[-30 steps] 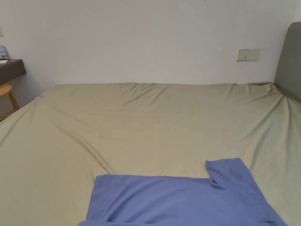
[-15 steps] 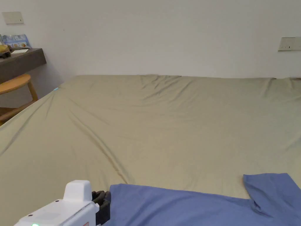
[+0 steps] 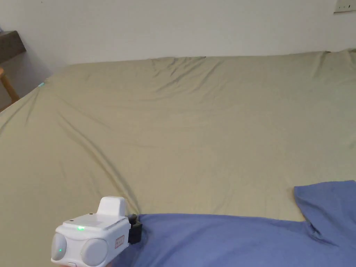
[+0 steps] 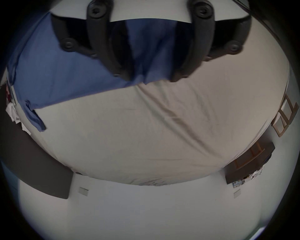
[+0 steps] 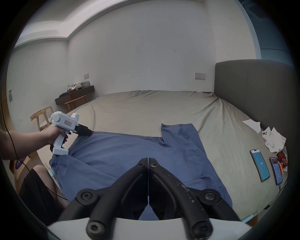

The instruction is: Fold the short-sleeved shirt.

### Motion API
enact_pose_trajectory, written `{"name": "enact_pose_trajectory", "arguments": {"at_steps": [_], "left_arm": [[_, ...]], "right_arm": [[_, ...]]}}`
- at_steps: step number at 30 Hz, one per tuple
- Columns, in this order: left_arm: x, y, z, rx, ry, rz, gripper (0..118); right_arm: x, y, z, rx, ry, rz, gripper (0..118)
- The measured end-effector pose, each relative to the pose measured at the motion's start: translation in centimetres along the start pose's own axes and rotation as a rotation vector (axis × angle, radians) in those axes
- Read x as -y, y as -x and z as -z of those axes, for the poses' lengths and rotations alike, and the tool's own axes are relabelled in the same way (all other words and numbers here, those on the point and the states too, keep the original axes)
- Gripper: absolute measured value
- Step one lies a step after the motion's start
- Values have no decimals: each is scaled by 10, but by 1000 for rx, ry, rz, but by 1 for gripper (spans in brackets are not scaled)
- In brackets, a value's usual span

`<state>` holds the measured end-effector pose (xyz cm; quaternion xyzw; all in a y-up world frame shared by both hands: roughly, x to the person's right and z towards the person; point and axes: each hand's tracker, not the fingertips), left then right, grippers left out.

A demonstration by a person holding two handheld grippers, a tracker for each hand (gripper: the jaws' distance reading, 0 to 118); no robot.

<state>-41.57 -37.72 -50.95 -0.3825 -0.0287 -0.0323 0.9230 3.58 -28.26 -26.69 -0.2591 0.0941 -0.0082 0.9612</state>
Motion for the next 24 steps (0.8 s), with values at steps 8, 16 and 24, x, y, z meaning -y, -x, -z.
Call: {"name": "enact_pose_trajectory", "arguments": {"at_steps": [8, 16, 24], "left_arm": [[8, -11, -37, 37, -96, -26, 2], [4, -18, -81, 111, -145, -83, 2], [2, -9, -82, 127, -124, -98, 2]], "right_arm": [[-15, -37, 46, 3, 33, -53, 4], [-70, -152, 222, 108, 338, 34, 82], [-59, -175, 262, 107, 432, 56, 78]]}}
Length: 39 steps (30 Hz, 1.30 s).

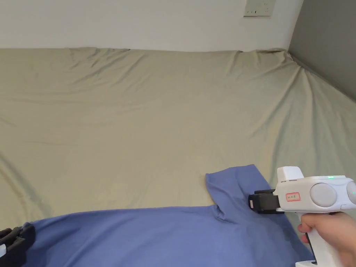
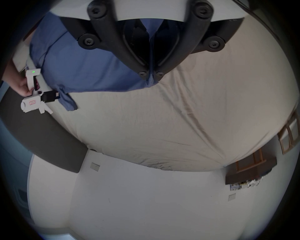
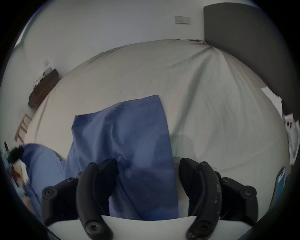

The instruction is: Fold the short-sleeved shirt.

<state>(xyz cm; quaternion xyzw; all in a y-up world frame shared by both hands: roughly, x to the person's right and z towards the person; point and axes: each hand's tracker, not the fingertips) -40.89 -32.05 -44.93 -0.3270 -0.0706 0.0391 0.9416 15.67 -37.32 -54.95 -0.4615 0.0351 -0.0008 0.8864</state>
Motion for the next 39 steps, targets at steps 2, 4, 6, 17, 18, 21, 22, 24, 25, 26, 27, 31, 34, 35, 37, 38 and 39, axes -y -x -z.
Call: {"name": "enact_pose_trajectory", "arguments": {"at_steps": [2, 4, 6, 17, 18, 21, 22, 24, 25, 26, 27, 31, 34, 35, 37, 38, 39], "left_arm": [[1, 1, 0, 8, 11, 0, 2], [1, 2, -3, 12, 13, -10, 2], [-1, 1, -6, 12, 7, -8, 2], [-56, 13, -47, 2, -142, -28, 2], [-59, 15, -52, 6, -155, -39, 2], [-69, 18, -65, 7, -191, -46, 2], [-72, 19, -69, 3, -211, -50, 2], [-77, 22, -75, 7, -230, -65, 2], [-77, 22, -76, 12, -227, -65, 2], [-77, 24, -75, 18, -214, -56, 2], [-75, 24, -74, 12, -200, -48, 2], [-46, 29, -84, 42, -147, -29, 2], [-16, 34, -95, 12, -54, 1, 2], [-4, 37, -100, 18, -25, -2, 2], [16, 43, -108, 30, 33, -5, 2], [27, 46, -112, 29, 56, -4, 2], [35, 48, -115, 30, 72, -8, 2]], "right_arm": [[2, 1, -10, -39, -14, 27, 53], [7, 9, -22, -76, -19, 69, 4], [9, 17, -30, -80, -25, -28, 4], [-20, 42, -156, -31, -452, -43, 4], [-22, 43, -166, -34, -476, -42, 4], [-28, 46, -187, -44, -565, -45, 4], [-31, 47, -195, -51, -594, -51, 4], [-36, 51, -207, -54, -599, -47, 4], [-38, 51, -208, -74, -580, -55, 4], [-37, 52, -209, -76, -551, -60, 4], [-32, 55, -207, -54, -543, -70, 4], [5, 49, -198, -91, -454, -79, 4], [44, 37, -200, -118, -371, -87, 4], [58, 30, -201, -134, -331, -61, 4], [86, 21, -207, -125, -292, -32, 4], [99, 17, -213, -114, -286, -36, 4], [110, 14, -217, -111, -282, -38, 4]]}}
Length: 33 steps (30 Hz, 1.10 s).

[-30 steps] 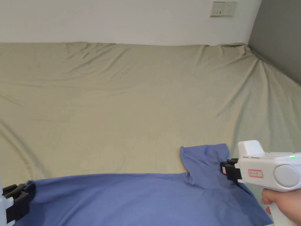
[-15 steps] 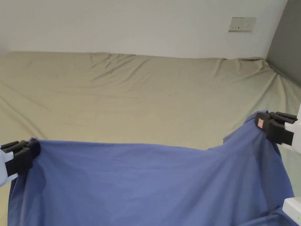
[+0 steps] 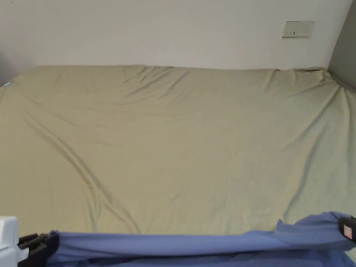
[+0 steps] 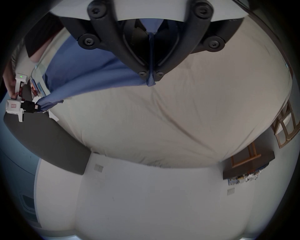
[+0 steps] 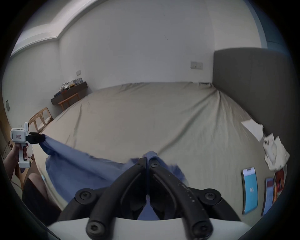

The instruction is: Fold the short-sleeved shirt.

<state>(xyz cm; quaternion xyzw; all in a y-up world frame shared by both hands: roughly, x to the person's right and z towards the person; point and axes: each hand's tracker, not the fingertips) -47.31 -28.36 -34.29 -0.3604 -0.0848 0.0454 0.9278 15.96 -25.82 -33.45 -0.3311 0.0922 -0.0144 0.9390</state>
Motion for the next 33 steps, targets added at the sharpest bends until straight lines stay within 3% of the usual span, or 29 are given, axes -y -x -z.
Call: {"name": "enact_pose_trajectory", "arguments": {"at_steps": [5, 12, 16, 17, 18, 19, 20, 21, 22, 24, 26, 27, 28, 29, 30, 31, 33], "left_arm": [[43, 6, -11, 28, 57, -11, 2], [77, 8, -8, 30, 133, -50, 2], [90, 9, -1, 9, 152, -68, 4], [90, 11, -1, -13, 154, -95, 11], [89, 12, -3, -30, 156, -108, 32], [86, 11, -10, -25, 140, -106, 59], [84, 11, -19, -8, 105, -117, 86], [82, 10, -30, 29, 71, -135, 112], [78, 10, -45, 75, 29, -157, 118], [73, 5, -76, 86, -40, -158, 115], [72, 2, -111, 111, -119, -152, 113], [73, 1, -126, 122, -158, -164, 96], [75, 2, -140, 151, -190, -181, 67], [78, 3, -147, 153, -205, -206, 25], [79, 7, -150, 152, -207, -221, 2], [79, 15, -153, 177, -188, -237, 0], [76, 32, -148, 303, -121, -251, 0]], "right_arm": [[41, 5, -31, -17, 31, -13, 4], [79, 15, -32, 57, 150, -44, 4], [91, 15, -14, 83, 304, -77, 4], [89, 15, -12, 90, 331, -84, 4], [87, 18, -14, 102, 334, -99, 9], [85, 22, -17, 167, 329, -125, 24], [85, 26, -24, 186, 298, -147, 53], [83, 28, -33, 188, 268, -167, 88], [81, 33, -48, 181, 211, -166, 103], [80, 48, -76, 204, 65, -160, 102], [85, 66, -105, 165, -81, -161, 100], [88, 74, -114, 133, -97, -151, 89], [92, 85, -124, 89, -100, -129, 75], [98, 94, -130, 52, -120, -109, 56], [104, 102, -133, 50, -142, -103, 23], [110, 111, -136, 35, -160, -93, 2], [115, 129, -140, -6, -139, -75, 1]]}}
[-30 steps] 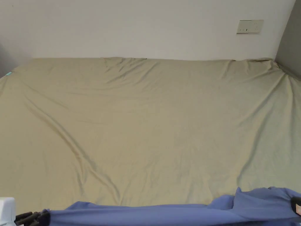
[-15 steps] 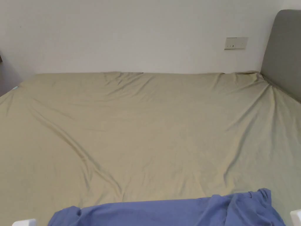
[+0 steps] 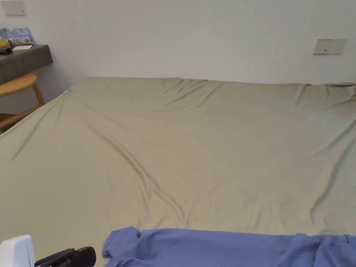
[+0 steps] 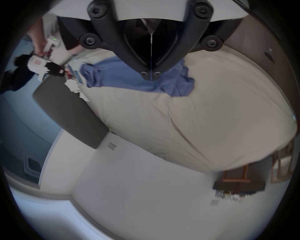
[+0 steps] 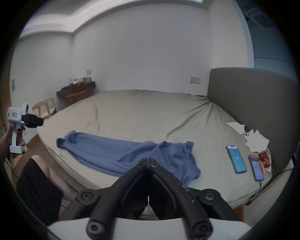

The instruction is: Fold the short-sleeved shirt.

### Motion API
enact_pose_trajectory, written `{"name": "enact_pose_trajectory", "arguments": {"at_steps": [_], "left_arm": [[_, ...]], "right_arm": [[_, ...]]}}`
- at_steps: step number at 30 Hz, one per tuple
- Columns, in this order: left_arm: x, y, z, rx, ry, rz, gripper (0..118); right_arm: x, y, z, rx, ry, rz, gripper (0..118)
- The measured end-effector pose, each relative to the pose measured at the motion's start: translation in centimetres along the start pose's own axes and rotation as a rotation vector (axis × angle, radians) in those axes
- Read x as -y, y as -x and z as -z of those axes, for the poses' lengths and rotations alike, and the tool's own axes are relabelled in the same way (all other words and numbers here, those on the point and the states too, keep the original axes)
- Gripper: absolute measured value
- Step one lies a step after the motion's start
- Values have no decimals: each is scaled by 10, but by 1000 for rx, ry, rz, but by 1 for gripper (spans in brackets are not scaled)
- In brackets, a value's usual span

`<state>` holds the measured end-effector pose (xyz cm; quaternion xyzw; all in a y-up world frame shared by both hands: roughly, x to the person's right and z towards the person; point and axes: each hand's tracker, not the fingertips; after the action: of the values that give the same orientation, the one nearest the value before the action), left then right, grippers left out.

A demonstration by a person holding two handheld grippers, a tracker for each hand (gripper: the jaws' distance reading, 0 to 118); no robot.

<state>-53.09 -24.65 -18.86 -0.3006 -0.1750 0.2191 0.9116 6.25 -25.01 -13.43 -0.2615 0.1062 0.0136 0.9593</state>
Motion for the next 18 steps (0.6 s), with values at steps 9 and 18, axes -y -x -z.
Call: {"name": "enact_pose_trajectory", "arguments": {"at_steps": [9, 18], "left_arm": [[-32, 126, 93, 234, 330, -346, 29], [-13, 172, 181, 436, 387, -525, 117]], "right_arm": [[-3, 58, 20, -95, 60, -83, 1], [-19, 83, 51, -121, 97, -102, 1]]}}
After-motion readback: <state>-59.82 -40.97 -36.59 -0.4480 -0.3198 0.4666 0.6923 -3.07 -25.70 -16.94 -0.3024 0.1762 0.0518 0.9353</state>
